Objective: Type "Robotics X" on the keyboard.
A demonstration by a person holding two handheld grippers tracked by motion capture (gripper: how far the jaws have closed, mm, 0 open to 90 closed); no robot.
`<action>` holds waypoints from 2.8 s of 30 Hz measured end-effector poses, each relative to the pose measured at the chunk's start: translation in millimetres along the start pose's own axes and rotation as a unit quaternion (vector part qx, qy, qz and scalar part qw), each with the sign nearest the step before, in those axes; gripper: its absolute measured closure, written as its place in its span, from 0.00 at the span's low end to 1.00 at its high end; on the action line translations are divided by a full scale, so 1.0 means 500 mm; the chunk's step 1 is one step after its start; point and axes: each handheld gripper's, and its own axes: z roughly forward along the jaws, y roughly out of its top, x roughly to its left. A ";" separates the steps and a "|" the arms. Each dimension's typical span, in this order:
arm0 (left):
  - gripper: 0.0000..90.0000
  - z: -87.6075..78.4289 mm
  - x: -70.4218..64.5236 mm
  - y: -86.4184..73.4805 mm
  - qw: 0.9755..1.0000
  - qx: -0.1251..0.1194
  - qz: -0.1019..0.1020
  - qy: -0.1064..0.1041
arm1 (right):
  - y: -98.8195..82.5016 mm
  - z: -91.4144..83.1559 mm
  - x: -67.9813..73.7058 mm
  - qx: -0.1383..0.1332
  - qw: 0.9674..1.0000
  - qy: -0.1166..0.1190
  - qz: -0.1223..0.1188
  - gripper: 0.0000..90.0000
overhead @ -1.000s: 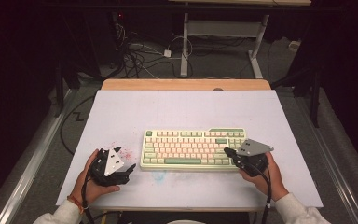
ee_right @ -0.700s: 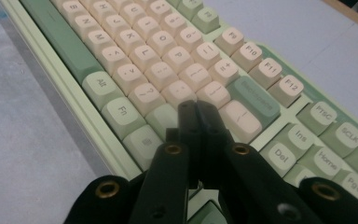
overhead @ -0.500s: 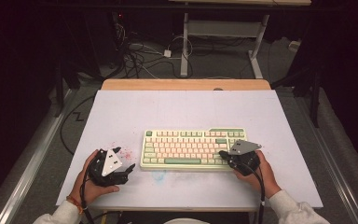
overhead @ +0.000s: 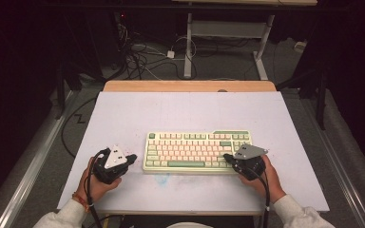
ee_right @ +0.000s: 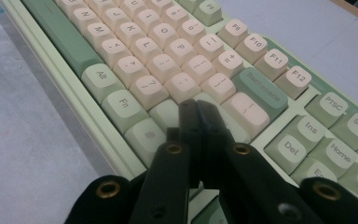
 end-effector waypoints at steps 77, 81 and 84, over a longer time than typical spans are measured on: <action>0.78 0.140 -0.047 0.198 0.996 -0.013 0.068 -0.054 | 0.006 -0.023 0.011 -0.020 1.000 -0.014 -0.011 1.00; 0.64 0.114 -0.047 0.178 0.996 -0.031 0.077 -0.021 | 0.010 -0.029 0.012 -0.026 1.000 -0.012 -0.008 1.00; 0.54 0.100 -0.045 0.157 0.996 -0.041 0.082 -0.006 | 0.012 -0.032 0.014 -0.028 1.000 -0.008 -0.008 1.00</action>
